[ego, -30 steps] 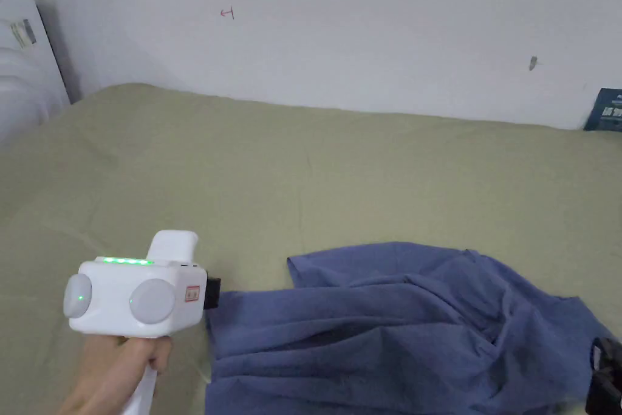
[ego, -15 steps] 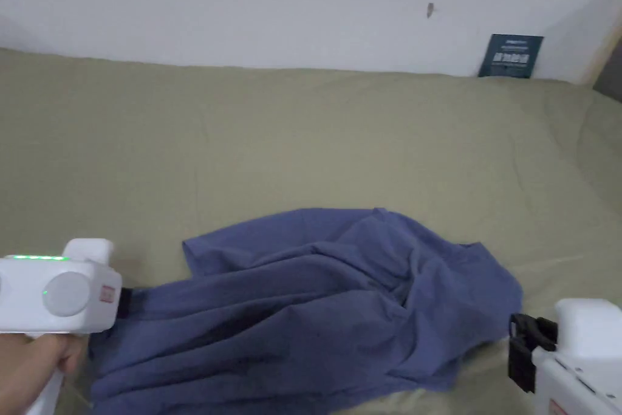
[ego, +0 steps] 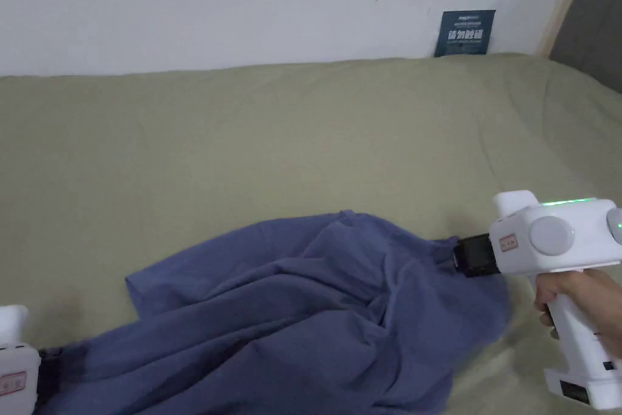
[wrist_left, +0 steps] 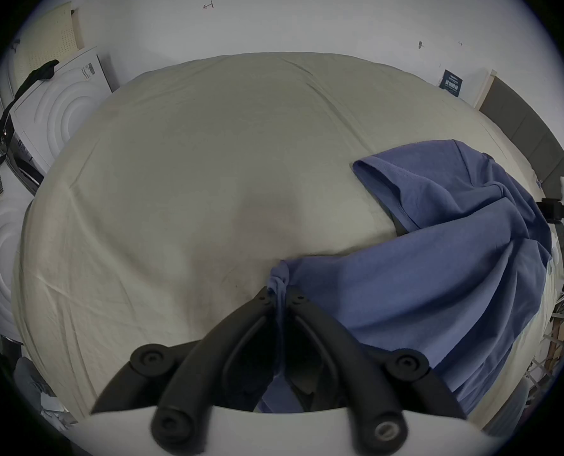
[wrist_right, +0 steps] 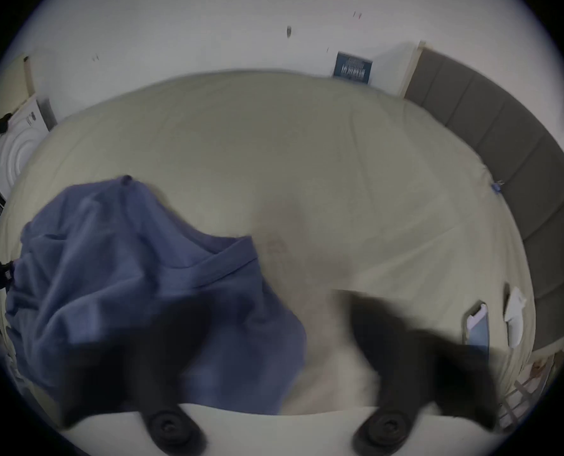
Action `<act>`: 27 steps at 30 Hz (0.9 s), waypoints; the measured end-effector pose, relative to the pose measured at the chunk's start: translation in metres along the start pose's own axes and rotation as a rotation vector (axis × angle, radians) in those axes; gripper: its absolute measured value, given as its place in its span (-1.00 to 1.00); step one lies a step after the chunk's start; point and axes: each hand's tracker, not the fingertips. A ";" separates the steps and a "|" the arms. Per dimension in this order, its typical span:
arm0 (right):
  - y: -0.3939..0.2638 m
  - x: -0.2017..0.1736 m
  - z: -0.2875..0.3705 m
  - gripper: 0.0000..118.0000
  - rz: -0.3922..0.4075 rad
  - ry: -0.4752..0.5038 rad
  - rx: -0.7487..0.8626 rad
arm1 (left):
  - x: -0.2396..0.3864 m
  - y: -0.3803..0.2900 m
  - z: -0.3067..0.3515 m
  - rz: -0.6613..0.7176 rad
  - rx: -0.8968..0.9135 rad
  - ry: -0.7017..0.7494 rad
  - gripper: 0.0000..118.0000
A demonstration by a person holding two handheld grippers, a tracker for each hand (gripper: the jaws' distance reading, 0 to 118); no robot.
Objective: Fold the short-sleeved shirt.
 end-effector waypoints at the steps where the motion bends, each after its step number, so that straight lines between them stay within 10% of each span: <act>1: 0.002 -0.003 -0.010 0.84 0.008 -0.005 -0.036 | -0.002 0.000 -0.002 0.001 0.000 -0.003 -0.97; 4: -0.008 -0.019 -0.013 0.74 0.073 -0.062 -0.059 | -0.004 0.002 -0.005 0.000 0.002 -0.005 -0.97; 6: -0.009 -0.022 -0.002 0.24 0.036 -0.051 -0.045 | -0.004 0.002 -0.008 0.001 -0.004 -0.005 -0.97; 8: -0.001 -0.017 0.012 0.07 -0.013 0.093 -0.033 | -0.006 0.007 -0.004 0.005 -0.016 -0.007 -0.97; 9: 0.000 -0.020 0.025 -0.78 -0.012 0.080 0.004 | -0.007 0.008 0.001 0.009 -0.017 -0.010 -0.97; 10: -0.003 -0.025 0.043 -0.94 0.027 0.001 0.071 | -0.010 0.010 0.010 0.014 -0.007 -0.009 -0.97; 17: 0.002 0.025 0.189 -0.94 -0.140 0.156 0.304 | -0.062 0.029 0.153 0.113 0.237 0.059 -0.97; 27: -0.010 0.030 0.358 -0.94 -0.108 0.151 0.559 | -0.092 0.047 0.330 0.137 0.500 0.101 -0.97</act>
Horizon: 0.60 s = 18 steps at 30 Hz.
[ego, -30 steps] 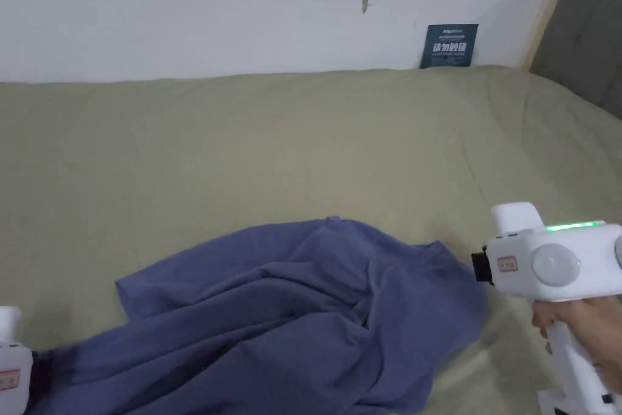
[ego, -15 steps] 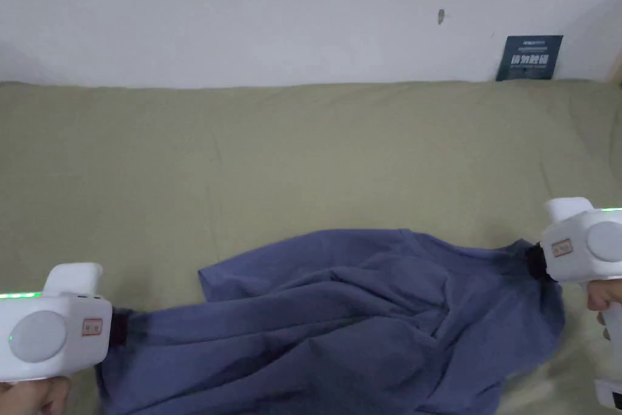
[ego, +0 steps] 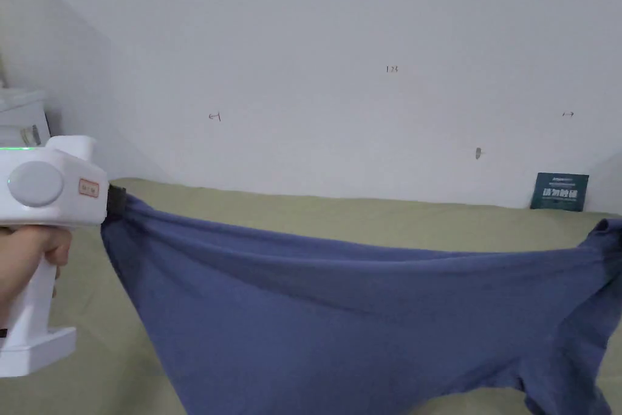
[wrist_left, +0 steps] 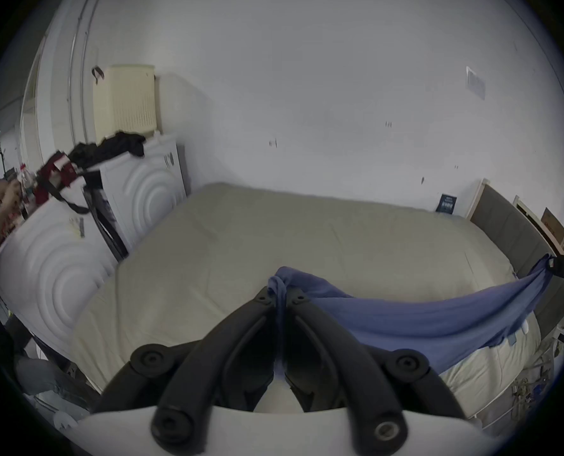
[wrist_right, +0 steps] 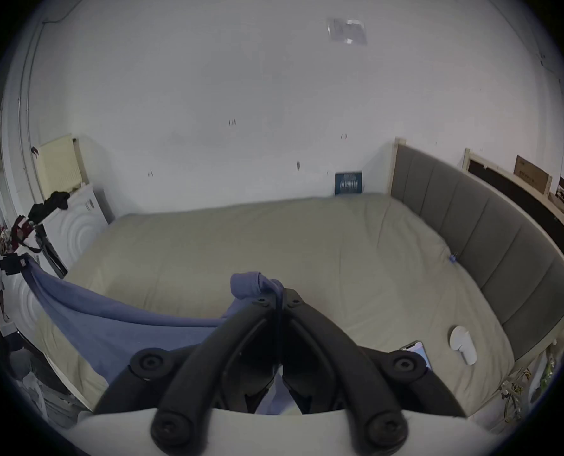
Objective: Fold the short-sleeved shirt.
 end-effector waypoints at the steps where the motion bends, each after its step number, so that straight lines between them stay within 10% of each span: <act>1: 0.005 -0.003 0.008 -0.94 0.001 -0.002 0.015 | -0.001 0.006 0.008 -0.002 0.016 0.001 -0.97; 18: 0.091 -0.020 -0.039 -0.94 -0.003 -0.085 0.085 | 0.032 0.106 -0.038 0.001 0.083 0.064 -0.97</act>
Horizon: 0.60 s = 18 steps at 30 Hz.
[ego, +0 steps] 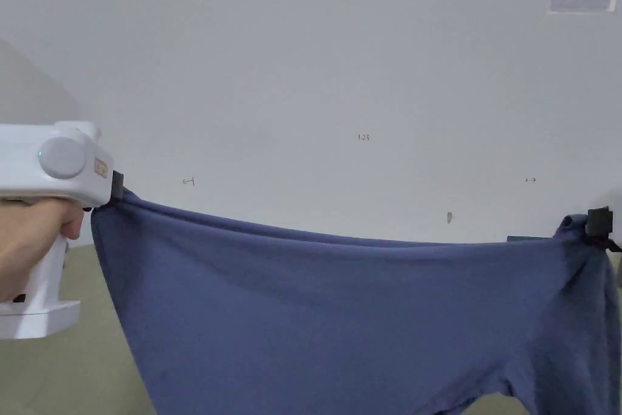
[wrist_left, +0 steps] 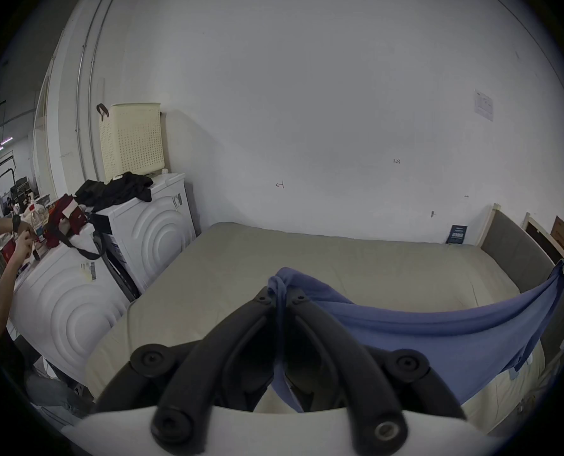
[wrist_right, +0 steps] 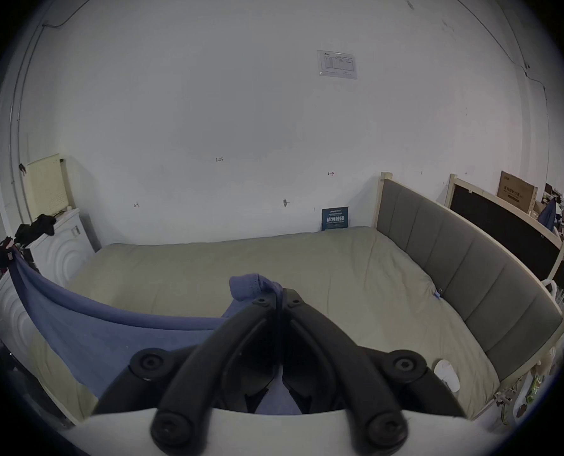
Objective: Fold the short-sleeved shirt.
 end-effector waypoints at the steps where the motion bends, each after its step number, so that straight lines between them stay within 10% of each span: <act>1: 0.006 -0.002 -0.008 -0.94 0.007 -0.001 0.002 | 0.002 0.007 -0.007 0.005 0.006 0.003 -0.97; 18: 0.023 -0.032 -0.162 -0.94 0.039 -0.057 -0.032 | 0.022 0.039 -0.151 -0.012 0.032 0.069 -0.97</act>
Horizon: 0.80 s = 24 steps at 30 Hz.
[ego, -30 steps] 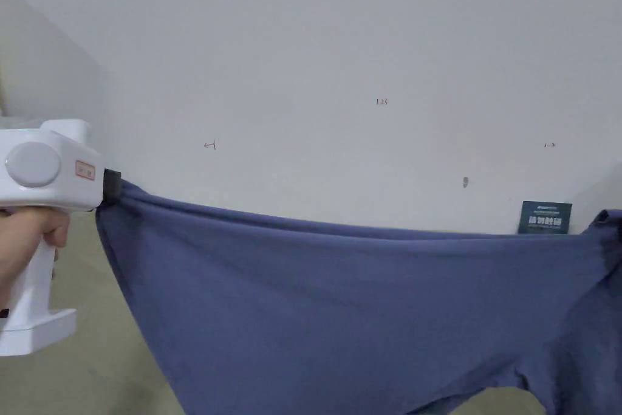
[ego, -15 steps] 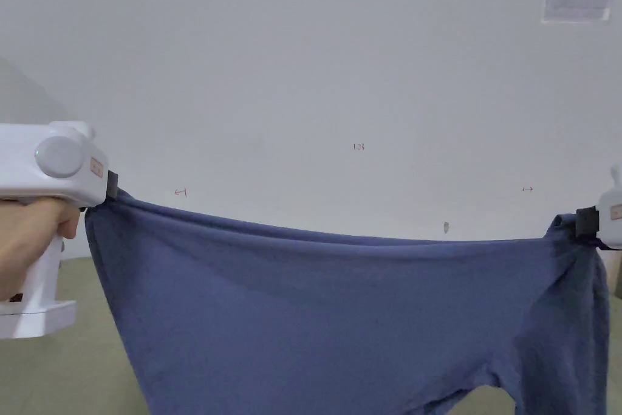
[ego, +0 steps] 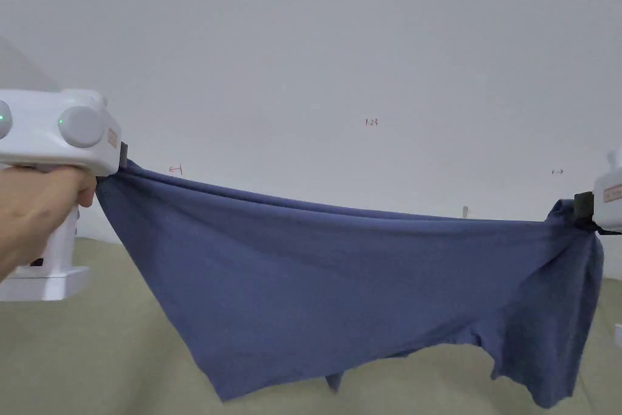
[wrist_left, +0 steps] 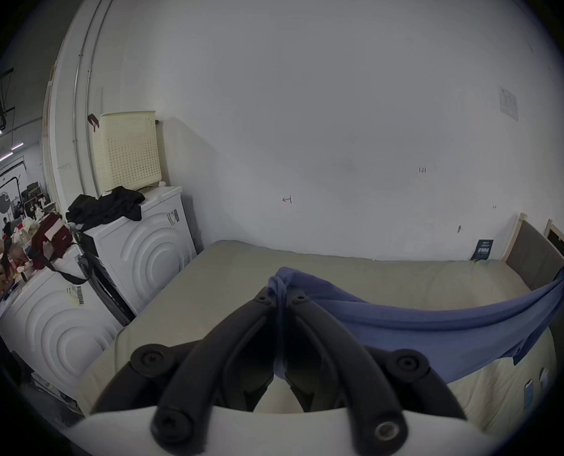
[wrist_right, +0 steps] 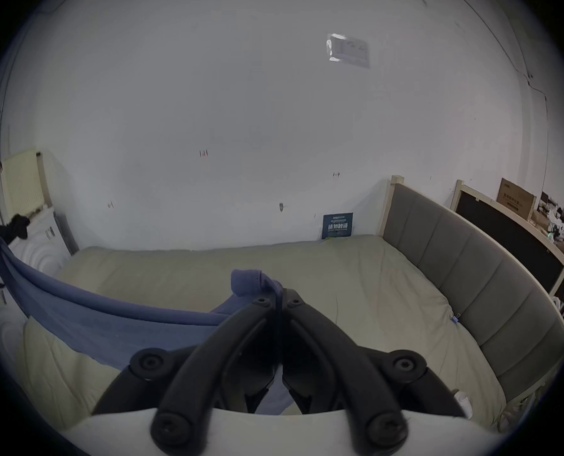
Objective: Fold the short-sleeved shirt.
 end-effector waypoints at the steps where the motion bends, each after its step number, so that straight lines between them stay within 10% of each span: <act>1: -0.007 -0.001 -0.011 -0.94 0.011 -0.003 -0.010 | 0.000 -0.007 -0.010 -0.009 -0.009 -0.004 -0.97; 12: -0.162 0.006 -0.049 -0.94 0.031 0.001 -0.246 | -0.009 -0.167 -0.053 -0.027 -0.271 -0.097 -0.97; 24: -0.351 0.061 0.132 -0.94 0.057 0.039 -0.362 | -0.065 -0.359 0.114 -0.026 -0.427 -0.176 -0.97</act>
